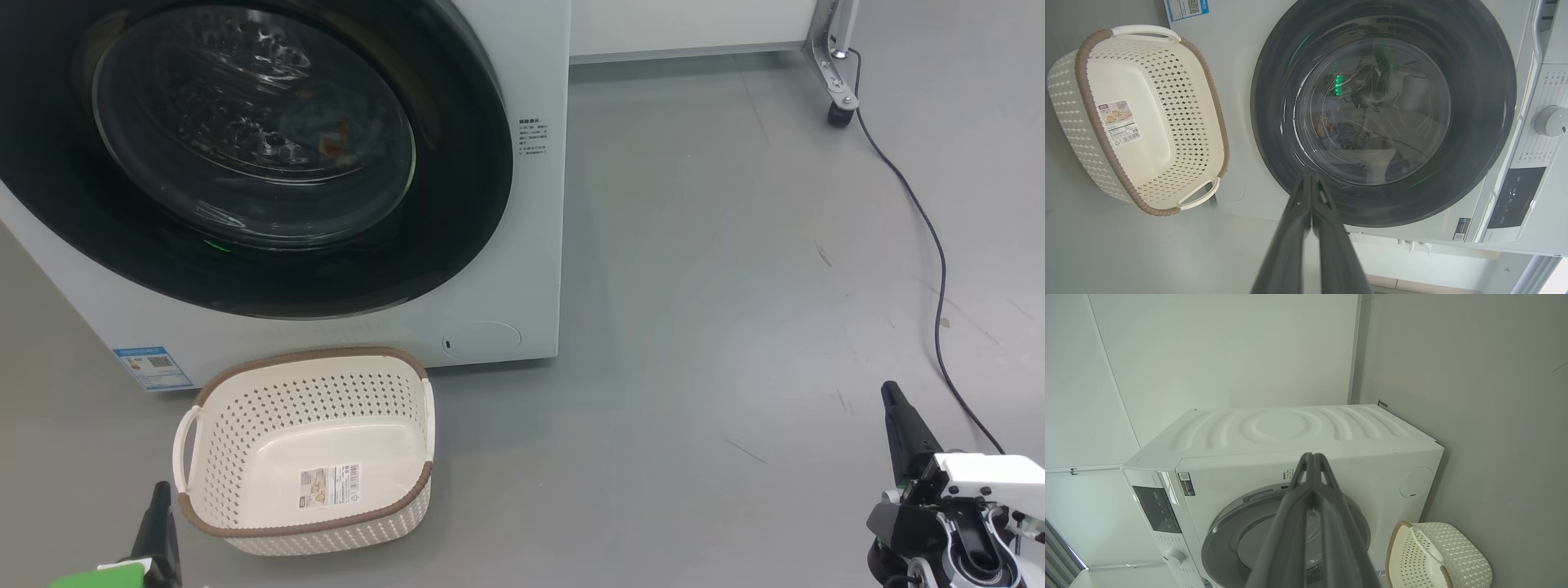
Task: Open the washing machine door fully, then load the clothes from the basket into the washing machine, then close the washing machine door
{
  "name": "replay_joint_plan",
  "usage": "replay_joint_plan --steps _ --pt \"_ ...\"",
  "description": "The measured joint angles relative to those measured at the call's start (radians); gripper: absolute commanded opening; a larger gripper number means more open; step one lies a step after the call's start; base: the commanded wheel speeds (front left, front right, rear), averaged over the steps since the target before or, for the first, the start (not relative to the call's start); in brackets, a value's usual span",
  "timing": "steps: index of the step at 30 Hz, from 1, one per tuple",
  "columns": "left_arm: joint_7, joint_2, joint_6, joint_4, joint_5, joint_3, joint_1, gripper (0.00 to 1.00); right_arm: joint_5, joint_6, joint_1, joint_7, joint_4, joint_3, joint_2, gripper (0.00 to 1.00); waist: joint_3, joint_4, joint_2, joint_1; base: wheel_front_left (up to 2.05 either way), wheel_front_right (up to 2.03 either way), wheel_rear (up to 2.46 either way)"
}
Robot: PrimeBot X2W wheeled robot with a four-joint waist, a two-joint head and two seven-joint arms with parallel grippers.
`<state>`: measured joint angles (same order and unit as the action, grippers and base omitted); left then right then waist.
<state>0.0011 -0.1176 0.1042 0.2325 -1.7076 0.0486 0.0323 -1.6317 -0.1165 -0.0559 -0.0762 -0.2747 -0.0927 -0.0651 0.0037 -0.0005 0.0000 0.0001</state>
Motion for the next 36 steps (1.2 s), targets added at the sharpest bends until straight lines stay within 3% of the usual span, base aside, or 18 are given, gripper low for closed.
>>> replay_joint_plan --steps 36 --pt "0.008 0.000 0.008 0.027 0.000 -0.005 0.011 0.00 0.000 -0.001 -0.001 0.000 -0.005 -0.002 0.001 0.00 -0.001 0.000 0.0000 0.0000 0.00 0.00 0.00"
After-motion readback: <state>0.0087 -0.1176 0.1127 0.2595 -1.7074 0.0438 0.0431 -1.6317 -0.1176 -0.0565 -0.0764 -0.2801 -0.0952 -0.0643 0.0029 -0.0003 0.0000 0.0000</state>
